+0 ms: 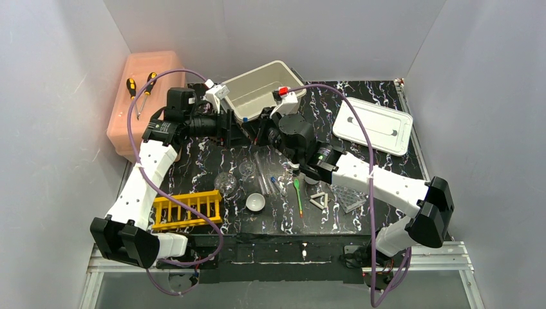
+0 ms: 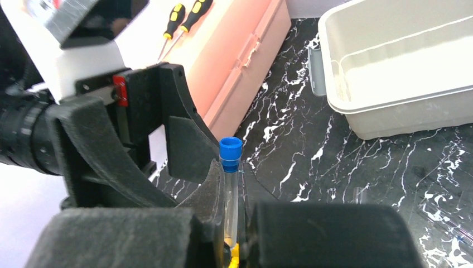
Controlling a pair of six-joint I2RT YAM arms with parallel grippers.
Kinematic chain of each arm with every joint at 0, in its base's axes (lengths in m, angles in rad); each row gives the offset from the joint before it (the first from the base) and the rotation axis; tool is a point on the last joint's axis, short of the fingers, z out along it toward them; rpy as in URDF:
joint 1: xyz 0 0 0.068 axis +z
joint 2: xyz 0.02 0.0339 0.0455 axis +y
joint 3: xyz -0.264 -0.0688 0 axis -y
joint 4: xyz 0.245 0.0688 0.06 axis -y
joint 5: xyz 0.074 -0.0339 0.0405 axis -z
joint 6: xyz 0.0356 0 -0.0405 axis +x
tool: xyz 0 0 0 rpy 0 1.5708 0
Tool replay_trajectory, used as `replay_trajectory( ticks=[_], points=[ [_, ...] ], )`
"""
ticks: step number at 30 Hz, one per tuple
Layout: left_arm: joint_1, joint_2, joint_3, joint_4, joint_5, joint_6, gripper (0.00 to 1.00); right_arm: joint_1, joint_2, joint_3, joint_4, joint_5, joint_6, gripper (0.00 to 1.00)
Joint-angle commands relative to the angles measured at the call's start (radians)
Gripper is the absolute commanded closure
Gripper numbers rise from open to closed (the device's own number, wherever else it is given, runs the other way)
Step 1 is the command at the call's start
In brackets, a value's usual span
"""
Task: Organize the chemistry lab equipment
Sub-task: Pick up the test tube at the center of the board.
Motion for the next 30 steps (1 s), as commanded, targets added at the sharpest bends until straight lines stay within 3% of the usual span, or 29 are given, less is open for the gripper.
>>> replay_trajectory(
  ticks=[1, 9, 13, 15, 16, 18, 20, 25, 30],
  points=[
    [-0.01, -0.02, -0.032, 0.025, 0.019, -0.004, 0.36, 0.006, -0.01, 0.003, 0.106, 0.023, 0.042, 0.99],
    [-0.011, -0.012, -0.015, 0.051, 0.001, -0.008, 0.86, 0.01, 0.011, 0.007, 0.116, 0.009, 0.059, 0.99],
    [-0.012, -0.006, -0.01, 0.055, 0.011, -0.01, 0.89, 0.011, 0.017, 0.011, 0.112, 0.007, 0.059, 0.99],
    [-0.012, -0.01, -0.007, 0.044, 0.006, 0.009, 0.95, 0.009, 0.017, 0.031, 0.083, 0.014, 0.056, 0.99],
    [-0.012, -0.013, -0.005, 0.032, -0.004, 0.03, 0.98, 0.006, 0.023, 0.059, 0.036, 0.022, 0.054, 0.94],
    [-0.012, -0.022, 0.0, -0.001, -0.028, 0.089, 1.0, -0.018, 0.039, 0.138, -0.081, 0.005, 0.055, 0.72],
    [-0.011, -0.038, -0.001, -0.036, -0.063, 0.18, 1.0, -0.077, 0.071, 0.222, -0.22, -0.102, 0.069, 0.63],
    [-0.012, -0.081, -0.02, -0.099, -0.153, 0.386, 1.0, -0.231, 0.203, 0.474, -0.526, -0.502, 0.04, 0.51],
    [-0.022, -0.109, -0.033, -0.127, -0.201, 0.493, 1.0, -0.258, 0.229, 0.5, -0.594, -0.658, -0.003, 0.44]
  ],
)
